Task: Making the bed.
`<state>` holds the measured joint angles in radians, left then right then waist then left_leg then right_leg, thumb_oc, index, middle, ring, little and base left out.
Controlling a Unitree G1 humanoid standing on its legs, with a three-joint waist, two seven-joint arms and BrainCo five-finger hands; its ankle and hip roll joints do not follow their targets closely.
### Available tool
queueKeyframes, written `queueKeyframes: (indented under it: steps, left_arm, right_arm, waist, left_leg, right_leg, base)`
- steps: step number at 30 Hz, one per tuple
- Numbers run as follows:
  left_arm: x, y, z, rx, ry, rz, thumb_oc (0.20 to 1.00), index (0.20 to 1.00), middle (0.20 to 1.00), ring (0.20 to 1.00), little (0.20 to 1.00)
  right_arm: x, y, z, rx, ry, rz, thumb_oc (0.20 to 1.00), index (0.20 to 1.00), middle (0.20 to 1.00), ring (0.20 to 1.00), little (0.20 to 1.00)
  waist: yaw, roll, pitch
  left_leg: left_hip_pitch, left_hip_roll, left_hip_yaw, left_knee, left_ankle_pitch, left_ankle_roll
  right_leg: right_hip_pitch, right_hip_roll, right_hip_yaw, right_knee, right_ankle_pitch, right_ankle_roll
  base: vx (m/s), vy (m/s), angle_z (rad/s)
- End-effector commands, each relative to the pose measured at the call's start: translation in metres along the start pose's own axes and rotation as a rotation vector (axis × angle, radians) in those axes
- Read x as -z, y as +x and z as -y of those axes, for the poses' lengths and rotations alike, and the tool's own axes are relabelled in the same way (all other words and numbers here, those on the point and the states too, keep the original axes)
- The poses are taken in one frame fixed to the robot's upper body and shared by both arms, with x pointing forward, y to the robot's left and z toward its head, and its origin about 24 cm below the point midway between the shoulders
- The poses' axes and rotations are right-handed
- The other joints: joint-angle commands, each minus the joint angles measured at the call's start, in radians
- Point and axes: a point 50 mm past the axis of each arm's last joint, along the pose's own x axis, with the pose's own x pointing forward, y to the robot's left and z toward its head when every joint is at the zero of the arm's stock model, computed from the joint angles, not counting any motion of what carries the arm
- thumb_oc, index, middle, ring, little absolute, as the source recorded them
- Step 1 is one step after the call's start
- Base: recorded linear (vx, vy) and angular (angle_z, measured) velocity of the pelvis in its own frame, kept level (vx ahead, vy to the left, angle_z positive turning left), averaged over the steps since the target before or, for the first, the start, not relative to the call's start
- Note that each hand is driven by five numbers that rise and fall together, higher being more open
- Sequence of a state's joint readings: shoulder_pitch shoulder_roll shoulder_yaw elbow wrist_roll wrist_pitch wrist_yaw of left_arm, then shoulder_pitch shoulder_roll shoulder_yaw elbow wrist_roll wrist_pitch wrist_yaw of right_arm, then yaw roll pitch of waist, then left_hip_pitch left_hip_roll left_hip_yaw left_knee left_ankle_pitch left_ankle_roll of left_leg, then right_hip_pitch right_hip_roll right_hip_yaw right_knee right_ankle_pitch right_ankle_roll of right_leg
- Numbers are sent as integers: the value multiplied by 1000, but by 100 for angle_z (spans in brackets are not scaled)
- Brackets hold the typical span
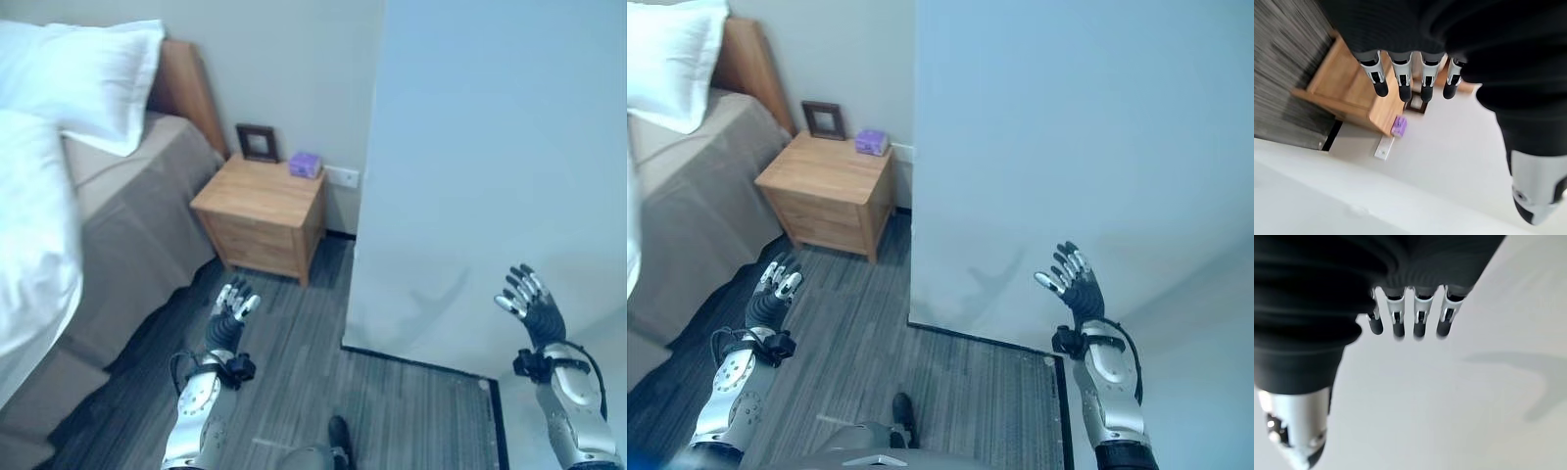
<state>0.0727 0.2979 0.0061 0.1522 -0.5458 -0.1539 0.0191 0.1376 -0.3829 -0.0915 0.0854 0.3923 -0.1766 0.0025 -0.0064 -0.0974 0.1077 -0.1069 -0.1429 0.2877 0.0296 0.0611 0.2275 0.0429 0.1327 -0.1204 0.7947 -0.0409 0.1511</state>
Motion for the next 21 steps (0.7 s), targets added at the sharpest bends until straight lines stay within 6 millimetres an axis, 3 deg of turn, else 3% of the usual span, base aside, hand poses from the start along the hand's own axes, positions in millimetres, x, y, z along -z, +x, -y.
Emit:
queueKeyframes:
  steps: [1,2,4,7,8,10,11,13,14,18,21]
  left_arm:
    - [-47,21,11,65,37,214,1000,1000,1000,1000,1000]
    - [-47,21,11,65,37,215,1000,1000,1000,1000,1000]
    - [-47,26,23,125,22,212,1000,1000,1000,1000,1000]
    - [-40,30,42,213,26,178,1000,1000,1000,1000,1000]
    - [-37,29,45,232,33,163,1000,1000,1000,1000,1000]
    - [-34,28,44,239,41,148,1000,1000,1000,1000,1000]
    - [-25,21,34,218,44,109,1000,1000,1000,1000,1000]
    - [-18,16,20,165,60,76,1000,1000,1000,1000,1000]
    - [-14,9,7,116,47,55,1000,1000,1000,1000,1000]
    - [-10,-2,-9,52,44,34,1000,1000,1000,1000,1000]
    - [-11,-3,-10,53,37,39,1000,1000,1000,1000,1000]
  right_arm:
    - [-30,13,3,-7,-34,151,1000,1000,1000,1000,1000]
    - [-30,14,3,-7,-33,152,1000,1000,1000,1000,1000]
    - [-26,8,13,22,-35,132,1000,1000,1000,1000,1000]
    - [-21,1,24,59,-24,105,1000,1000,1000,1000,1000]
    - [-20,0,26,62,-26,100,1000,1000,1000,1000,1000]
    - [-20,-1,25,54,-24,99,1000,1000,1000,1000,1000]
    - [-22,3,20,24,-19,109,1000,1000,1000,1000,1000]
    - [-23,4,13,-7,-18,110,1000,1000,1000,1000,1000]
    - [-26,11,6,-36,-4,126,1000,1000,1000,1000,1000]
    - [-29,15,-1,-77,9,133,1000,1000,1000,1000,1000]
    - [-32,15,2,-79,-5,144,1000,1000,1000,1000,1000]
  waist:
    - [-62,66,52]
    - [-65,68,52]
    - [-91,78,50]
    - [-132,67,46]
    - [-128,63,43]
    - [-125,56,41]
    - [-101,44,45]
    - [-71,31,44]
    - [-47,28,46]
    - [-19,25,45]
    - [-13,21,66]
  left_leg:
    - [112,119,-127,-72,12,-177]
    - [110,121,-131,-71,15,-178]
    - [130,107,-204,-53,-10,-187]
    - [135,65,-352,-53,-15,-206]
    - [136,59,-387,-61,-11,-209]
    - [132,53,-419,-60,-7,-210]
    - [122,49,-456,-48,-5,-218]
    - [107,51,-460,-38,-10,-221]
    - [82,50,-474,-20,-7,-228]
    - [49,55,-522,-13,15,-248]
    - [4,45,-558,25,27,-264]
  right_leg:
    - [-200,-93,235,-200,76,-35]
    - [-200,-92,231,-204,80,-36]
    - [-196,-124,261,-339,44,-67]
    - [-151,-94,416,-522,48,-47]
    - [-137,-95,426,-542,63,-42]
    - [-125,-94,426,-556,69,-41]
    - [-112,-94,394,-559,66,-45]
    - [-90,-104,337,-615,27,-61]
    - [-53,-103,324,-698,21,-67]
    - [-25,-95,306,-766,36,-87]
    - [-36,-89,283,-749,27,-108]
  base:
    - [240,-33,161]
    - [385,-66,177]
    - [268,-94,143]
    - [214,-136,276]
    - [134,-172,111]
    - [67,-158,157]
    - [17,-213,135]
    - [-39,-295,53]
    - [-81,-224,38]
    - [-68,-234,30]
    - [-120,-139,71]
